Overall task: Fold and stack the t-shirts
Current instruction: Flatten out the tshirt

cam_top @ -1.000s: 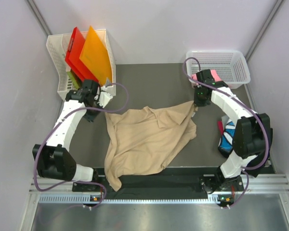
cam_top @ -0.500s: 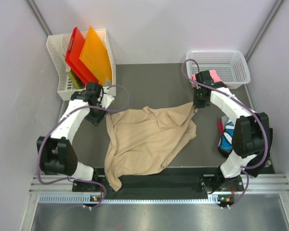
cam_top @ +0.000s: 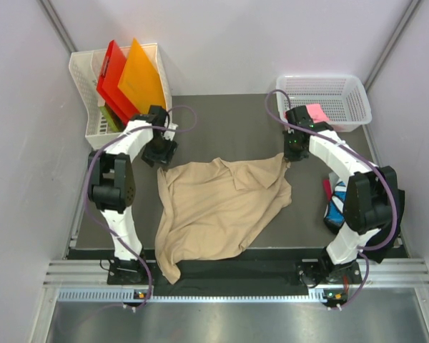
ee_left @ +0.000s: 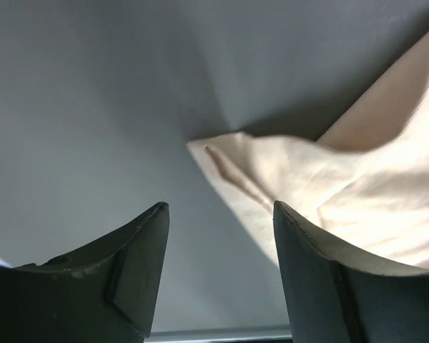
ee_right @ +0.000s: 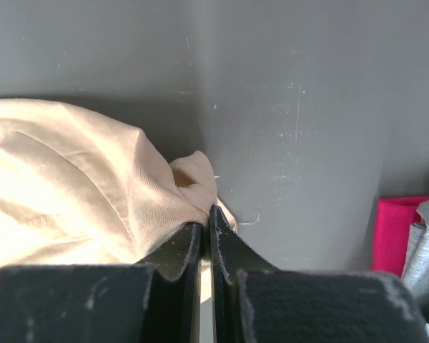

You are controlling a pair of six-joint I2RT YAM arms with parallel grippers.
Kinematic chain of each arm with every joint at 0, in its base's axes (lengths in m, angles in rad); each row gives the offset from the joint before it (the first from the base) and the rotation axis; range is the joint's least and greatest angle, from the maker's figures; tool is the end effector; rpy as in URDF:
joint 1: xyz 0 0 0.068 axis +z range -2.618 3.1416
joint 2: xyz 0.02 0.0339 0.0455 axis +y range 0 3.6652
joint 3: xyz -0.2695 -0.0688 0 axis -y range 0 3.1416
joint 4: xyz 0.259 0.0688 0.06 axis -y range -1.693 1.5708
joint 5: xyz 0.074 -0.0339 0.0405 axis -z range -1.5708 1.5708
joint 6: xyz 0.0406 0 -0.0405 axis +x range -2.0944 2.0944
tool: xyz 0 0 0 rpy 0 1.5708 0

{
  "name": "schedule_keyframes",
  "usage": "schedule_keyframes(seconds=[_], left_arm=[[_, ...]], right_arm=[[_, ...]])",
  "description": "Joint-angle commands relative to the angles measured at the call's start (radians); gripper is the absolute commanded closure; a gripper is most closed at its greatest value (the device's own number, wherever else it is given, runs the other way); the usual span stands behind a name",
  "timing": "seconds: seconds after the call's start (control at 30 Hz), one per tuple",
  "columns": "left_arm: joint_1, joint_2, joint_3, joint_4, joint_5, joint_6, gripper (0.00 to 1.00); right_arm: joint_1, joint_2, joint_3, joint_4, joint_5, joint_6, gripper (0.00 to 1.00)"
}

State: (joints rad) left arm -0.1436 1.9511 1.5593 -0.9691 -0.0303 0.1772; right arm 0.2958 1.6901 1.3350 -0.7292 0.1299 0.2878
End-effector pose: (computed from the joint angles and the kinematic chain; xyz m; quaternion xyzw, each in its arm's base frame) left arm 0.4022 -0.0569 0.2082 0.1572 0.9819 0.0168 0.1045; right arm 0.3547 0.1026 0.2463 0.0118 0.9686 0.0088 0.2483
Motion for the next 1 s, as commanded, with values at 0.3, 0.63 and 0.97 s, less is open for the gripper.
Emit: schedule_keyframes(seconds=[0.3, 0.63, 0.97], left_arm=[[-0.031, 0.107, 0.051, 0.033, -0.034, -0.117, 0.43], [-0.028, 0.112, 0.059, 0.075, -0.094, -0.088, 0.48], [0.002, 0.158, 0.073, 0.113, -0.125, -0.05, 0.81]], right_arm=[[0.014, -0.007, -0.003, 0.01, -0.001, -0.015, 1.0], [0.014, 0.013, -0.002, 0.014, 0.0, -0.013, 1.0], [0.014, 0.043, 0.044, -0.012, 0.01, -0.016, 1.0]])
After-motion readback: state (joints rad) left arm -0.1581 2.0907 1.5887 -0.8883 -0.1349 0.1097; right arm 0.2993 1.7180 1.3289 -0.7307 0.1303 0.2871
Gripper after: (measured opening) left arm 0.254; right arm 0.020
